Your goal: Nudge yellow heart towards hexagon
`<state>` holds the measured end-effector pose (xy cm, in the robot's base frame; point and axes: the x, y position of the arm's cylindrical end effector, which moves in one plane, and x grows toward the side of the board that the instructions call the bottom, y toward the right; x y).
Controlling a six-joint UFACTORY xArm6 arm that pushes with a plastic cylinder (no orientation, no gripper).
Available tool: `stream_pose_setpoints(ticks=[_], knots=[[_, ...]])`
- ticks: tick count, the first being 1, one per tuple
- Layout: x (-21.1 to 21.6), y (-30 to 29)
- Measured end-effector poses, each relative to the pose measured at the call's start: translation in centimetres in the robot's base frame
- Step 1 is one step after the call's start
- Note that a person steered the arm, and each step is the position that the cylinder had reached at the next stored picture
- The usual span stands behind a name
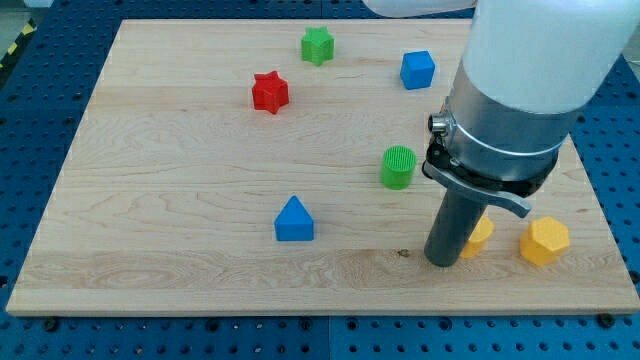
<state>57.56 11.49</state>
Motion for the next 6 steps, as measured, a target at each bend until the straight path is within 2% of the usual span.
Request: stream_pose_setpoints(ticks=[2, 5, 6], knots=[[-2.4, 0.0], [-2.3, 3.4], [-2.3, 1.2]])
